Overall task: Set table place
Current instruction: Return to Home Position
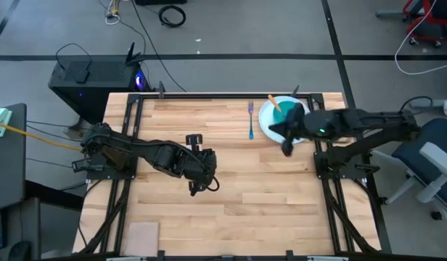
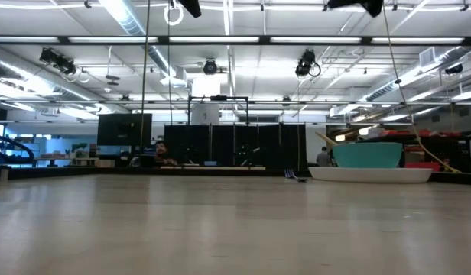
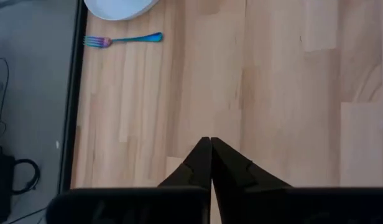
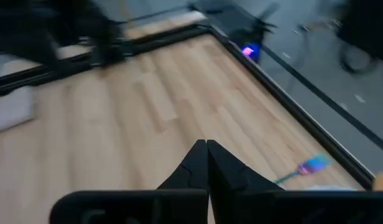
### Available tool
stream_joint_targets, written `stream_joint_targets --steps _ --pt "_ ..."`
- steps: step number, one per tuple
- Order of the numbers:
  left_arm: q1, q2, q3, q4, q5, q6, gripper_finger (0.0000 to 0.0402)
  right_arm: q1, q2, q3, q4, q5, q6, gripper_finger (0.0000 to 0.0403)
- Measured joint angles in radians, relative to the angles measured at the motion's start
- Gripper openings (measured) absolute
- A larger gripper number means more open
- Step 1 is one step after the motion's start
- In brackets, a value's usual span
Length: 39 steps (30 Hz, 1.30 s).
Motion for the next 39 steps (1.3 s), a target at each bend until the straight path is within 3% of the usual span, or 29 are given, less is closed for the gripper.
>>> stream_joint_targets --steps 4,8,14,18,24,31,39 --pt "0.015 -0.064 -0.080 0.072 -0.001 0.026 0.0011 0.142 -0.072 -0.001 -0.014 0.002 -0.018 0.0003" --pt "0.038 -0.216 -0.294 0.285 0.023 0.055 0.0008 0.274 -0.145 -0.030 -0.009 0.028 -0.011 0.0002" --pt "0.072 -0.475 -0.587 0.646 0.237 0.105 0.0006 0.437 -0.206 -0.114 0.007 0.028 -0.018 0.0002" --pt "0.071 -0.612 -0.745 0.870 0.356 0.223 0.0011 0.539 -0.243 -0.197 0.092 0.025 -0.057 0.0002" --pt "0.098 -0.814 -0.979 1.134 0.451 0.324 0.0006 0.673 -0.351 -0.289 0.220 0.025 -0.148 0.0002" --pt "0.161 -1.002 -1.219 1.390 0.633 0.289 0.0010 0.743 -0.504 -0.446 0.333 0.026 -0.177 0.0002" --pt "0.164 -1.067 -1.349 1.437 0.690 0.298 0.0013 0.744 -0.578 -0.727 0.630 0.026 -0.230 0.0003"
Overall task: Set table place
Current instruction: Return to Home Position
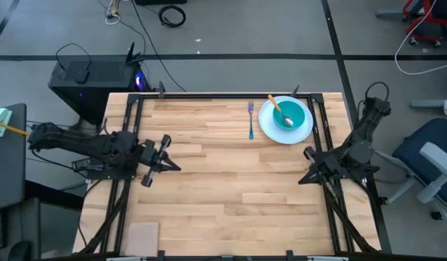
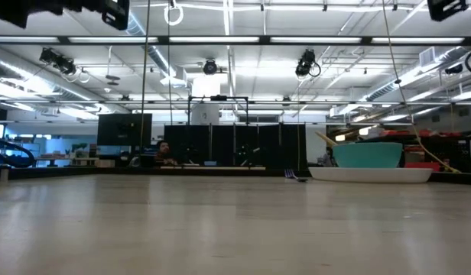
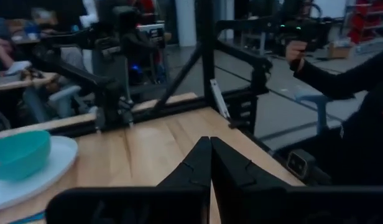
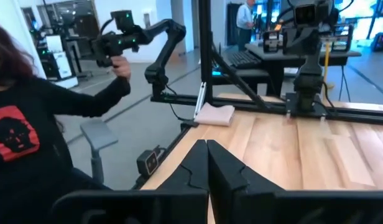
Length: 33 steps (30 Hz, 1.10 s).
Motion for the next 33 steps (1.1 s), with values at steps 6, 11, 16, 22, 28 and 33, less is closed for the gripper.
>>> stream_joint_targets --steps 6,11,16,22,28,33 --pt "0.000 -0.002 -0.174 0.229 0.083 0.018 0.0007 0.000 -0.001 -0.196 0.266 -0.001 -0.036 0.0003" --pt "0.000 -0.018 -0.302 0.375 0.099 -0.043 0.0011 0.000 -0.001 -0.335 0.466 -0.003 -0.051 0.0002" --pt "0.000 -0.044 -0.370 0.398 0.104 -0.097 0.0008 0.000 0.001 -0.393 0.587 -0.006 -0.071 0.0003" --pt "0.000 -0.053 -0.424 0.395 0.104 -0.114 0.0015 -0.001 0.002 -0.388 0.593 -0.009 -0.101 0.0002" --pt "-0.003 -0.053 -0.424 0.368 0.107 -0.064 0.0010 -0.001 0.002 -0.388 0.581 -0.009 -0.169 0.0009" --pt "-0.002 -0.053 -0.424 0.369 0.107 -0.036 0.0035 -0.001 0.003 -0.388 0.552 -0.009 -0.237 0.0012"
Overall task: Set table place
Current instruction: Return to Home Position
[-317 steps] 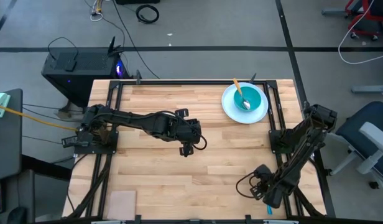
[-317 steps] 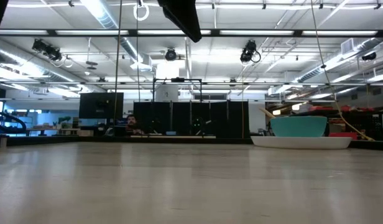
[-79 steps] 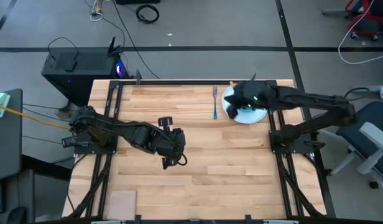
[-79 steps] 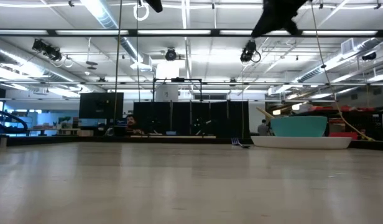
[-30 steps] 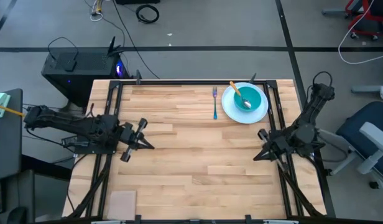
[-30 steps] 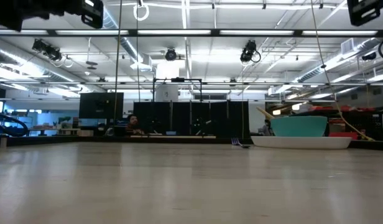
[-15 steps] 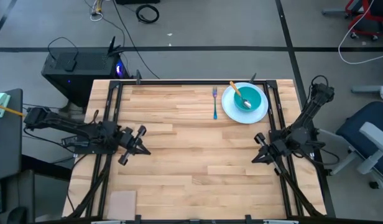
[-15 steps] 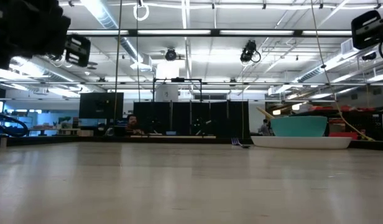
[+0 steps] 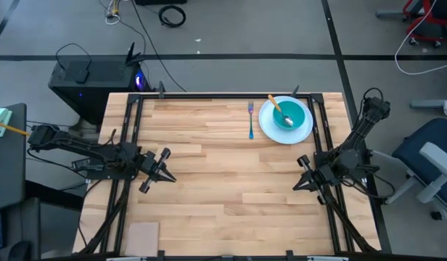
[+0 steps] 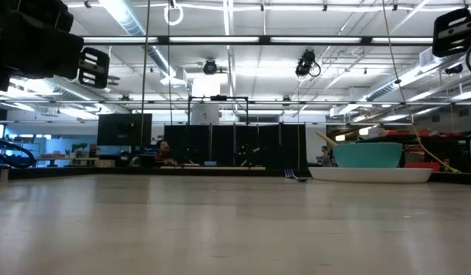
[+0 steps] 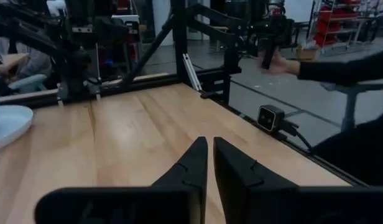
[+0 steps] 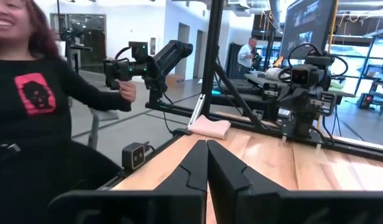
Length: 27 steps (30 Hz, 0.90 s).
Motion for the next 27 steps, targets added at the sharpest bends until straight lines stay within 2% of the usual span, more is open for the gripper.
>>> stream_joint_targets --steps 7,18,27 --pt "0.000 0.000 0.000 -0.004 0.000 -0.110 0.0044 0.000 0.000 0.000 0.001 0.000 0.011 0.0012" --pt "0.000 0.000 0.000 -0.004 0.000 -0.112 0.0030 0.000 0.000 0.000 0.001 0.000 0.011 0.0012" --pt "0.000 0.000 -0.001 -0.004 0.000 -0.112 0.0040 0.000 0.000 0.000 0.001 0.000 0.011 0.0012"
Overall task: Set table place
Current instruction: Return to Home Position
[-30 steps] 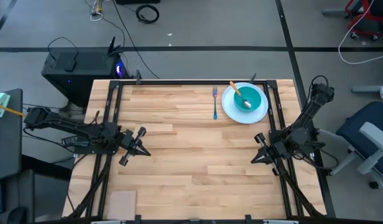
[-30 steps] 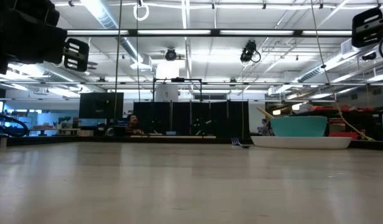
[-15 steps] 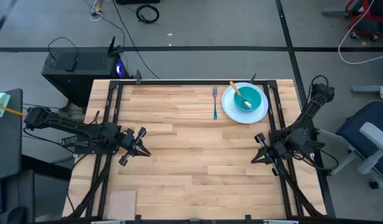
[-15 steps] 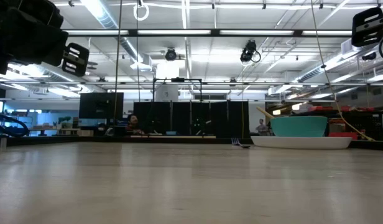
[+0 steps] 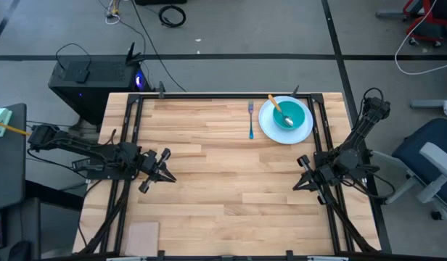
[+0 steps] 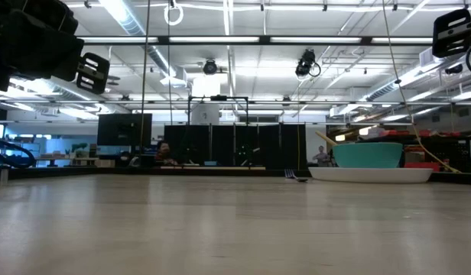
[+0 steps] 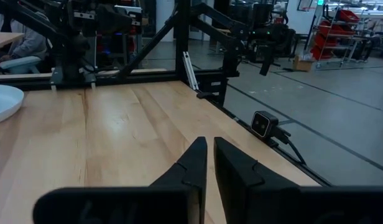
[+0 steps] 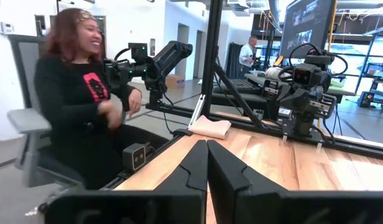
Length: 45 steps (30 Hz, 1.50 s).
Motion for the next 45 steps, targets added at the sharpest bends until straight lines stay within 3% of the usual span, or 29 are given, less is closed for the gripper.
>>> stream_joint_targets --steps 34,45 --pt "0.000 0.000 0.000 0.000 0.000 -0.001 0.0028 0.000 0.000 0.000 0.000 0.000 0.000 0.0012" --pt "0.000 0.000 0.000 0.000 0.000 0.000 0.0040 0.000 0.000 0.000 0.000 0.000 0.000 0.0012"
